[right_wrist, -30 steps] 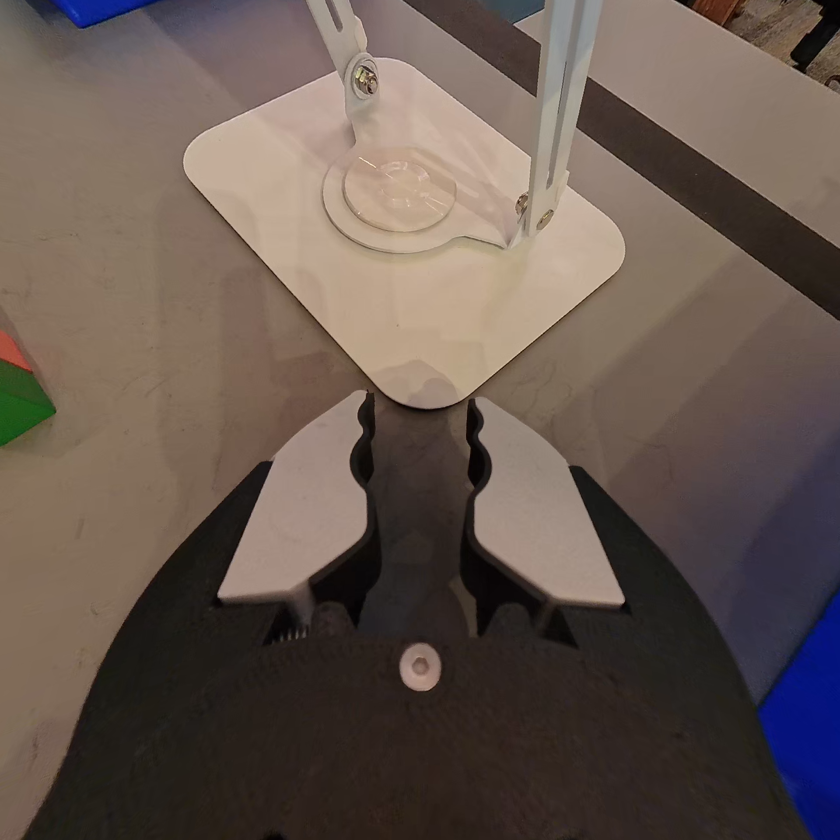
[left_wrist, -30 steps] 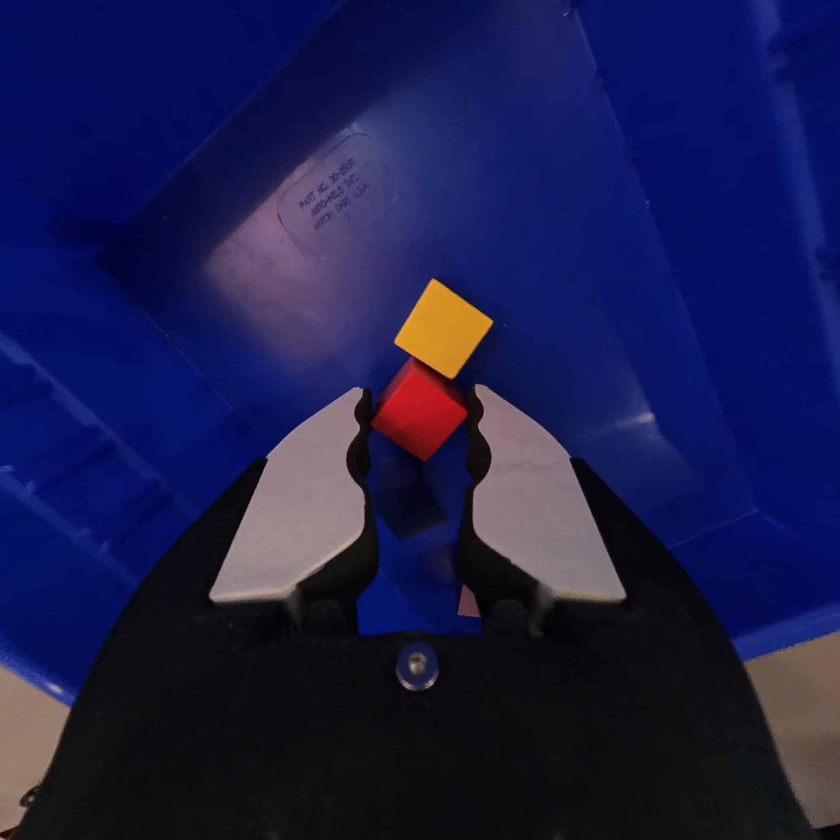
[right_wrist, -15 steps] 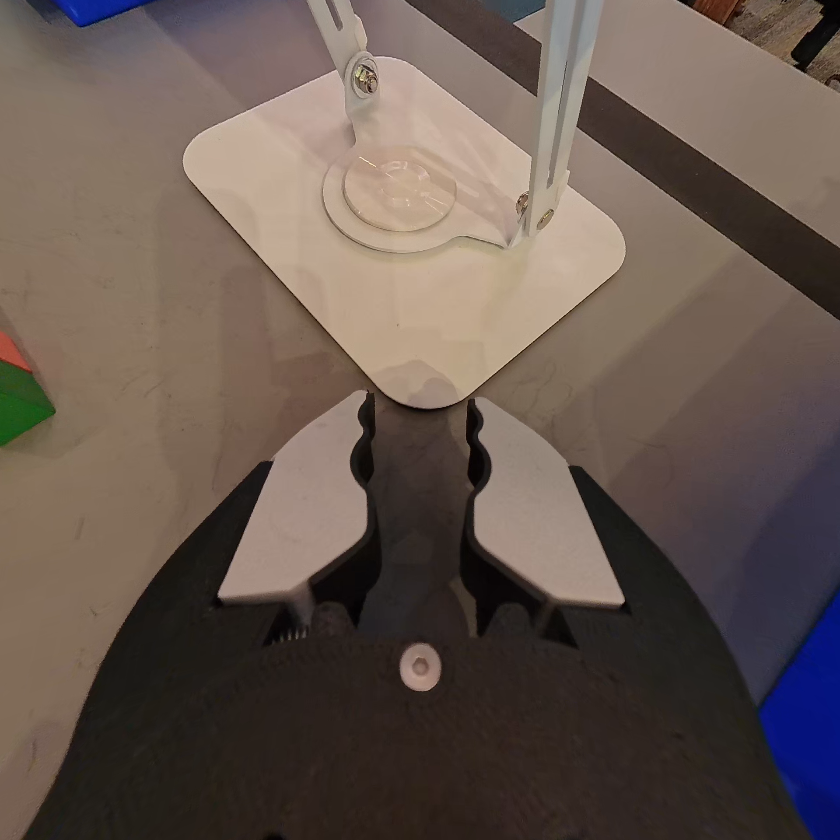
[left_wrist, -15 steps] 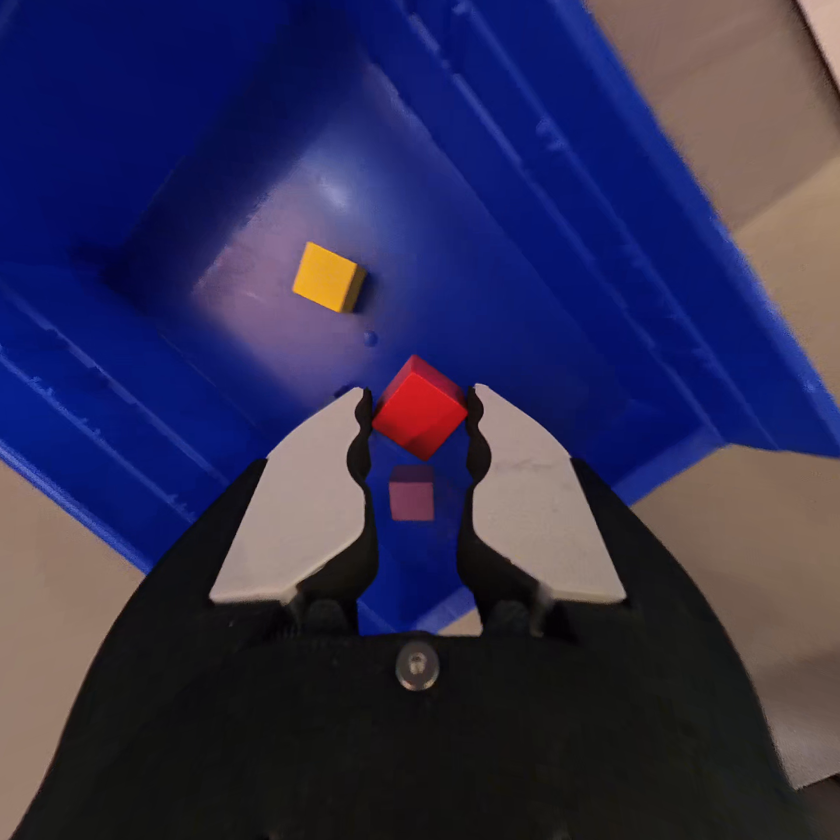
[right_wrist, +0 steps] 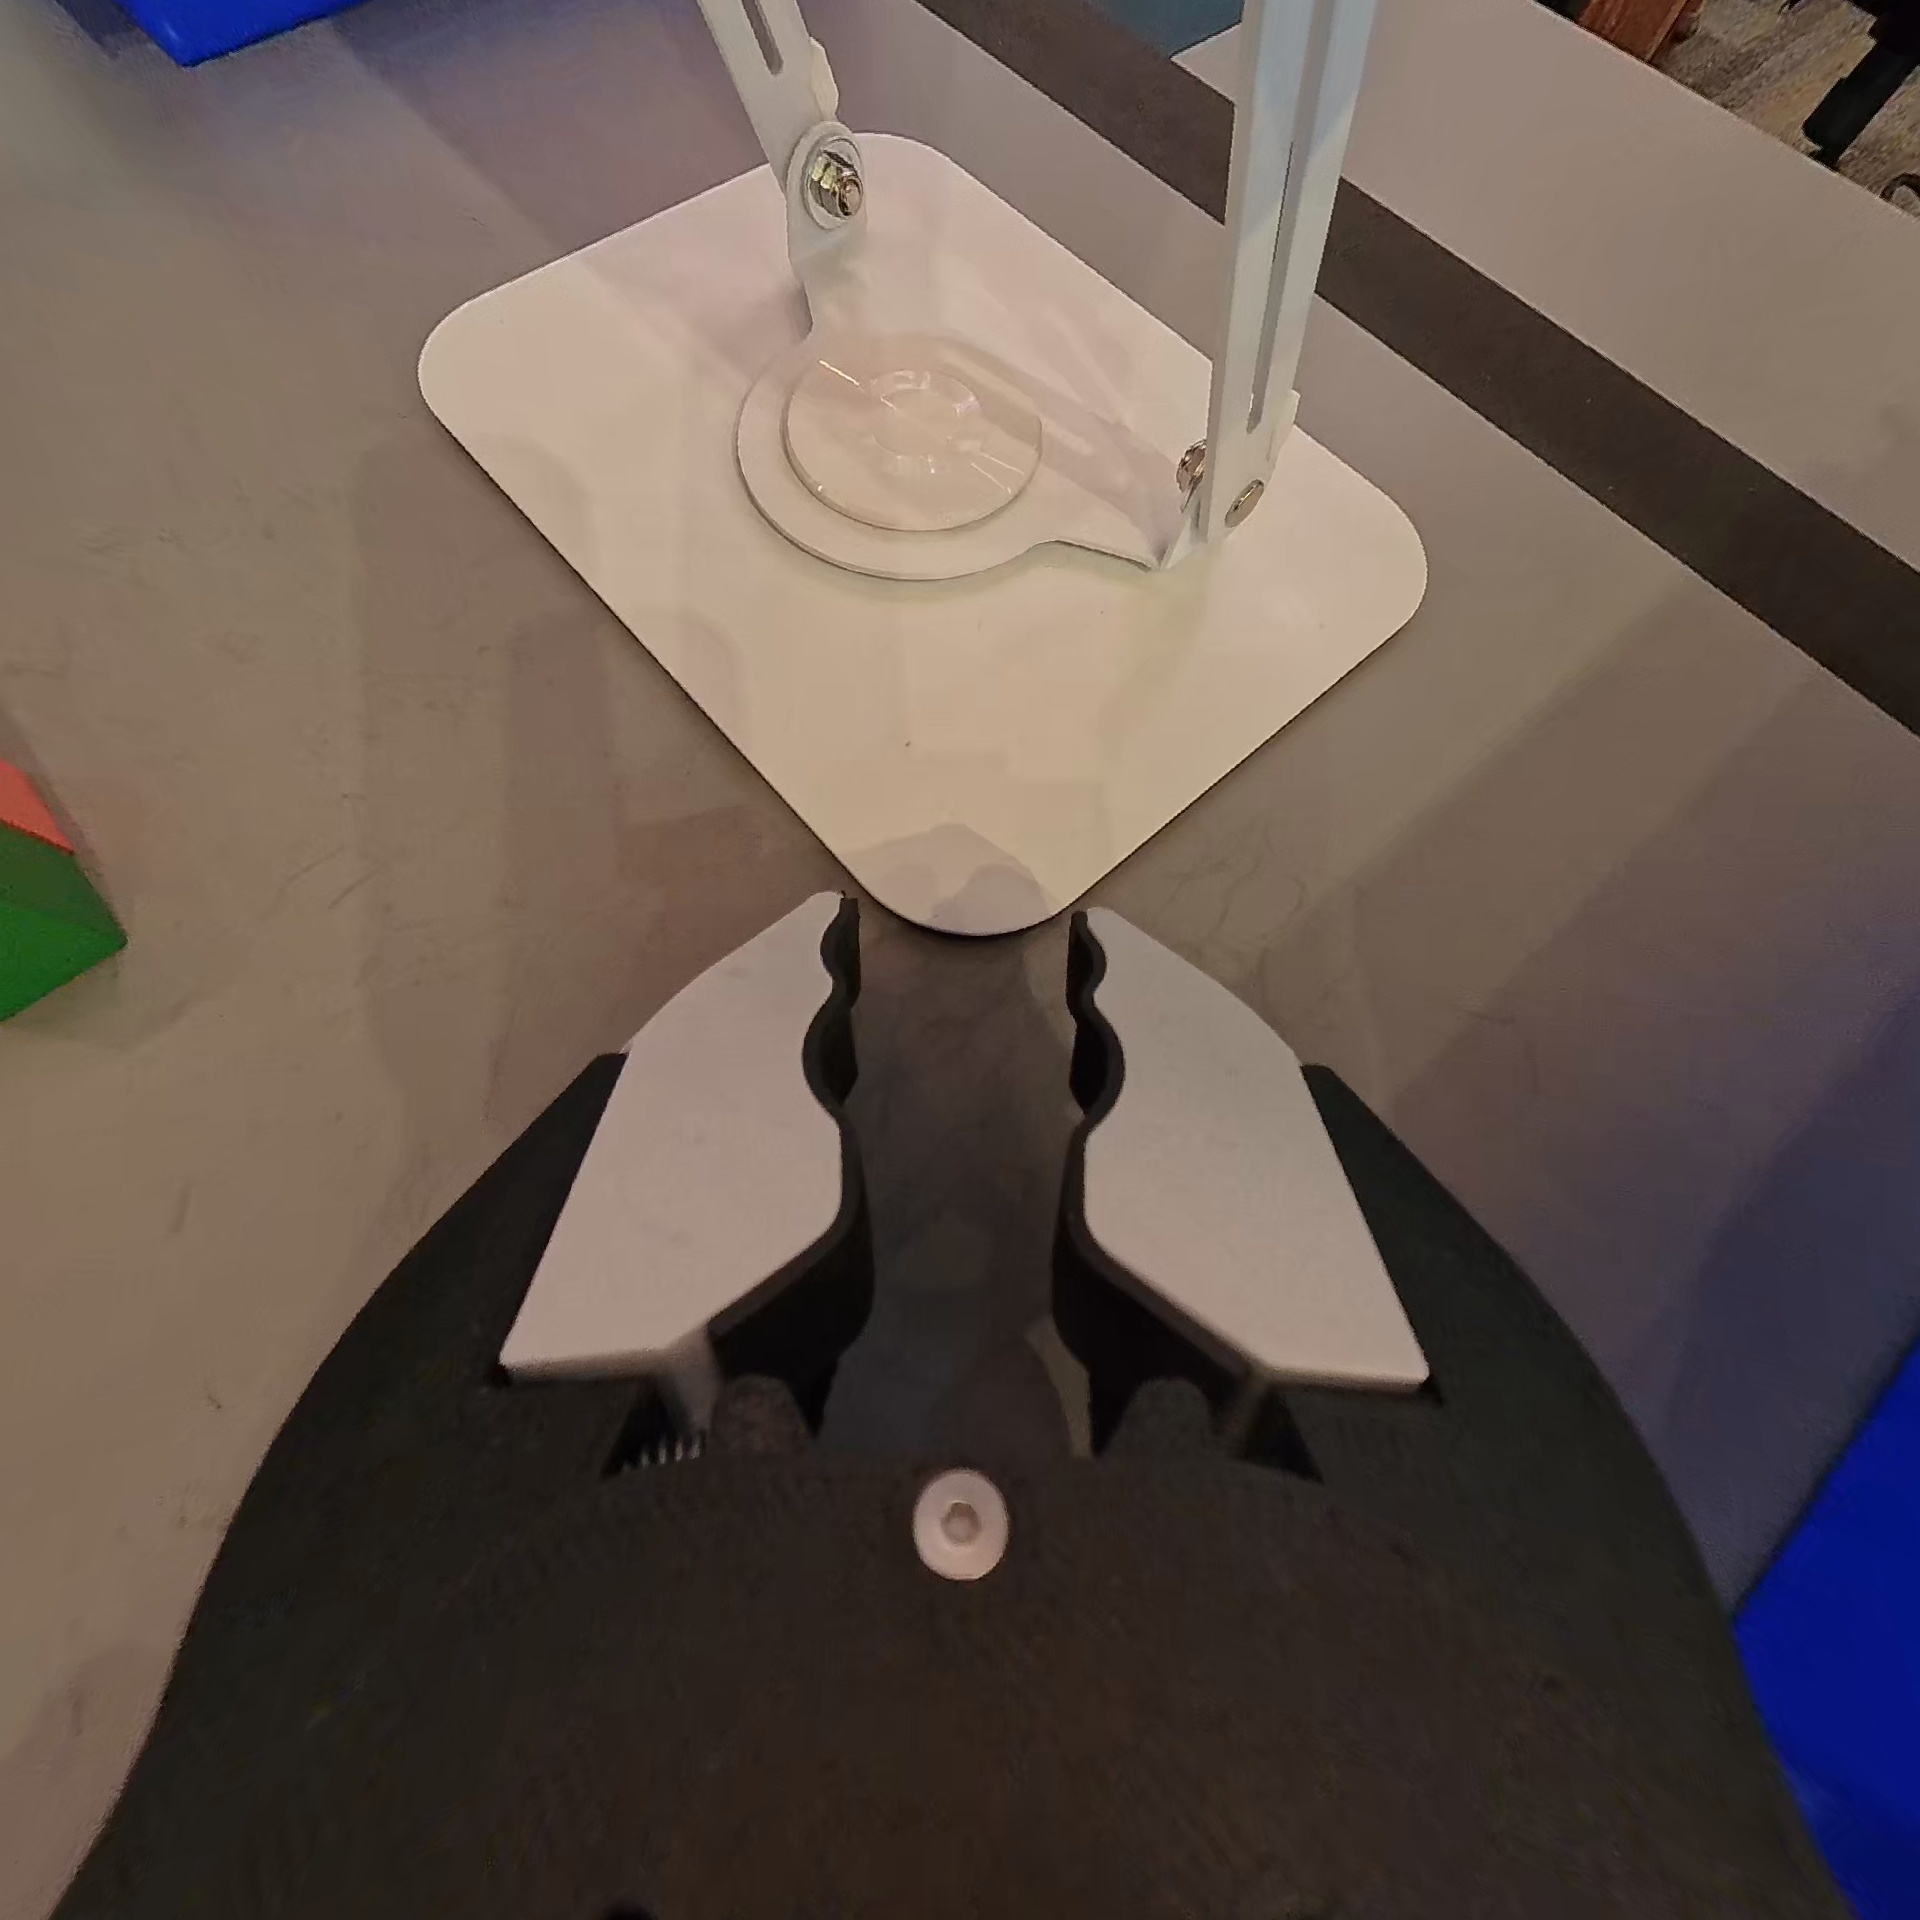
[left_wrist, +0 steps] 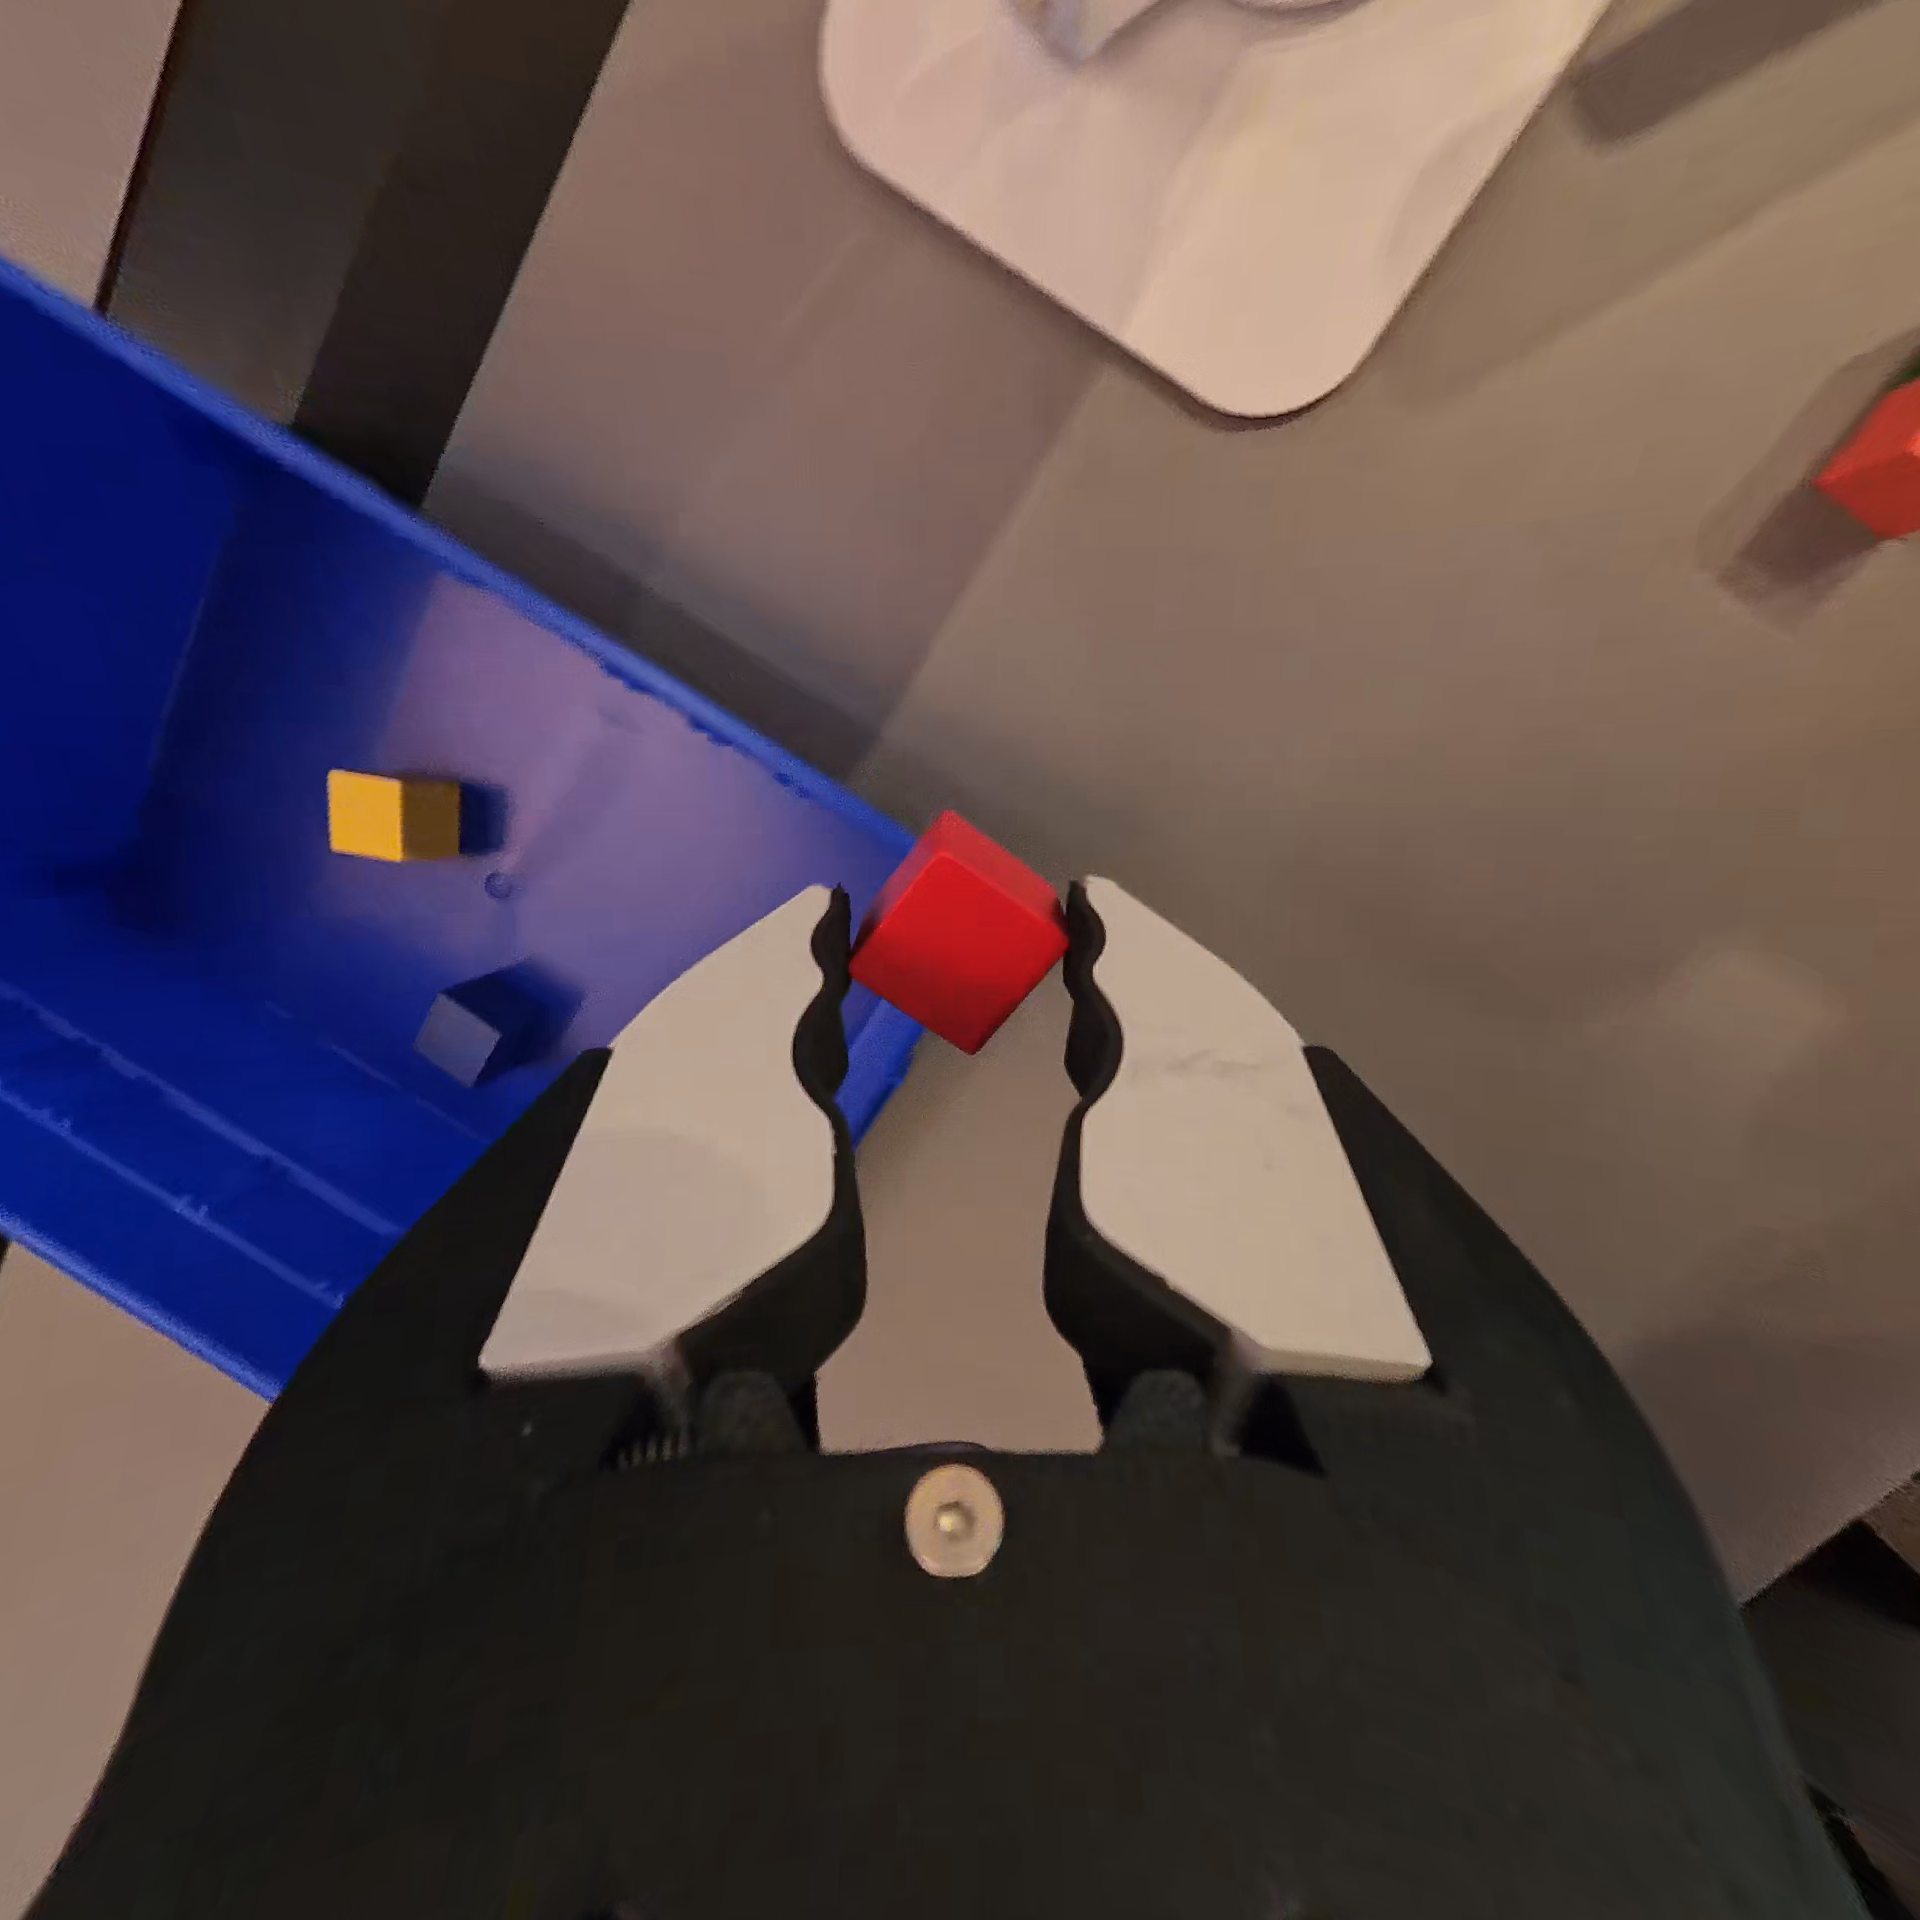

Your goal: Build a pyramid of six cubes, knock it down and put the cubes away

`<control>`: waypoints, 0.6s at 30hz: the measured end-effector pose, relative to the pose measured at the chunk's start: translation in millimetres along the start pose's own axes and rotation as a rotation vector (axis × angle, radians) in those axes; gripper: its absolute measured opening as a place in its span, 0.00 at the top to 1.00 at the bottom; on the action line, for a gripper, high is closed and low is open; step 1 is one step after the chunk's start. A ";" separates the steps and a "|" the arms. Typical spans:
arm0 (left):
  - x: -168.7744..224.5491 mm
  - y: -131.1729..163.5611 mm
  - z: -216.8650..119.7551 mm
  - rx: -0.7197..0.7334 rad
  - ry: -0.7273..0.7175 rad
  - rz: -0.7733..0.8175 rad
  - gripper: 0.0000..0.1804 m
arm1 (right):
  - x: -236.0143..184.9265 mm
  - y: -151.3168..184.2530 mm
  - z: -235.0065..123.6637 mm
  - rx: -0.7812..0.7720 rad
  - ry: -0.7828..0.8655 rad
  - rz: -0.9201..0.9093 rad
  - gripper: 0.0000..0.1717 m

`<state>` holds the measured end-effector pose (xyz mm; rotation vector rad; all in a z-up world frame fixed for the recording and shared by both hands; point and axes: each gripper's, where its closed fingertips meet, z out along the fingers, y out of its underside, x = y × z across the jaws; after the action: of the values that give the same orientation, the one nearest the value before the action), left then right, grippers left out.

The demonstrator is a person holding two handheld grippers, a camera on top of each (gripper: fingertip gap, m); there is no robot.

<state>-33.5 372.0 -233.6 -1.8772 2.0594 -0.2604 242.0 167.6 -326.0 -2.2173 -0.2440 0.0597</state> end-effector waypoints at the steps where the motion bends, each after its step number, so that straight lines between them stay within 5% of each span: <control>1: 8.3 -3.6 -0.2 0.002 0.000 0.019 0.79 | 0.0 -0.1 -0.1 0.001 0.000 0.000 0.78; 18: 133.2 -33.2 44.5 -0.032 0.151 0.326 0.79 | -0.3 0.2 -0.2 0.000 -0.001 -0.003 0.78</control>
<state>4.6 240.7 -279.7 -1.5459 2.4425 -0.2938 241.7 167.3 -326.0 -2.2172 -0.2481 0.0587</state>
